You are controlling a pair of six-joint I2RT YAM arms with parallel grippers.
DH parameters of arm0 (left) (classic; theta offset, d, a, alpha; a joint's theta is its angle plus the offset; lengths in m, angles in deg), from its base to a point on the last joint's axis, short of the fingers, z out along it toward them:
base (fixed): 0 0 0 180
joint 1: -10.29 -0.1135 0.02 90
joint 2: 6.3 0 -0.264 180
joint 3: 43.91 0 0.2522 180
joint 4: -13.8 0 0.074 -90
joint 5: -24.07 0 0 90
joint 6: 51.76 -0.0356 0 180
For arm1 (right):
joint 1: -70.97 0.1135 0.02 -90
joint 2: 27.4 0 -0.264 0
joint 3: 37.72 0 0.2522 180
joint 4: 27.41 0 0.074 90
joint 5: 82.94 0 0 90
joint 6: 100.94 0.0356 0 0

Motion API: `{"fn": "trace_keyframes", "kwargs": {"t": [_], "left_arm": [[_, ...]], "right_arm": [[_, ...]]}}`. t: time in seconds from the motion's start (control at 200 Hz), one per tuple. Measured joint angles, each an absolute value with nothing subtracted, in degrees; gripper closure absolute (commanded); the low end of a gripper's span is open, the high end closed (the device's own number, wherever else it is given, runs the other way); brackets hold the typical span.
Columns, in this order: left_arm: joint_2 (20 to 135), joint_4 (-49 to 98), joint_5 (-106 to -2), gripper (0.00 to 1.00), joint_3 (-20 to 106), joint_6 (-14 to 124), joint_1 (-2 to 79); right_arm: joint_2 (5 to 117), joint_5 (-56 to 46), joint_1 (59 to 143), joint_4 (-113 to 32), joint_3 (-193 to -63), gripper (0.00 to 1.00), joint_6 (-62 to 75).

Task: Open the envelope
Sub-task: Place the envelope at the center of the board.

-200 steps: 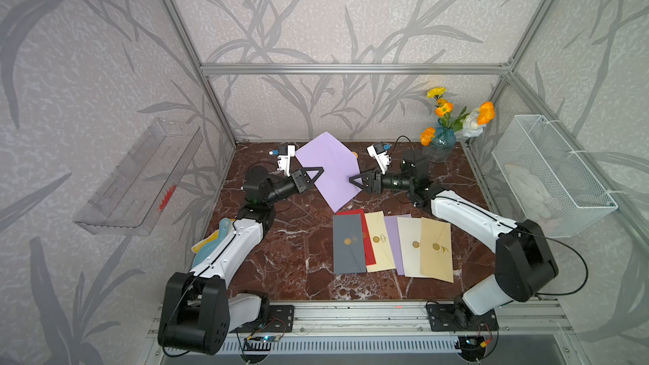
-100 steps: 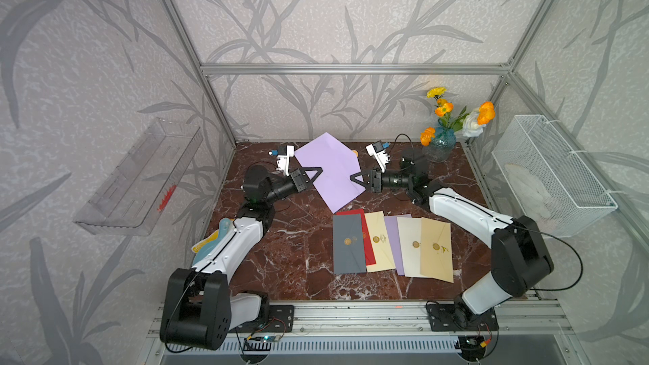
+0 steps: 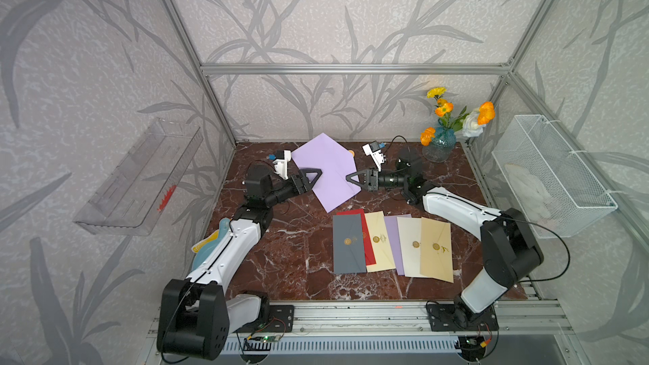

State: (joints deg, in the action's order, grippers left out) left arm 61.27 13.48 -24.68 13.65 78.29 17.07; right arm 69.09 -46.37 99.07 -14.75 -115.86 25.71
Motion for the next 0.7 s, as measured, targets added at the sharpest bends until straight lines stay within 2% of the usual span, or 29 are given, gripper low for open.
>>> {"fn": "trace_keyframes", "kwargs": {"t": [0.205, 0.385, 0.7], "left_arm": [[51.85, 20.71, -37.58, 0.18, 12.31, 74.57, 17.07], [44.2, 25.04, -46.95, 0.16, 10.78, 72.65, 17.07], [39.88, 29.54, -52.88, 0.16, 8.2, 72.93, 17.07]], "right_arm": [[73.26, -41.58, 99.18, -13.01, -119.56, 1.0, 29.71], [79.78, -33.34, 100.91, -13.05, -126.66, 1.0, 32.99], [98.11, -18.7, 109.1, -11.32, -142.88, 1.0, 41.36]]}}
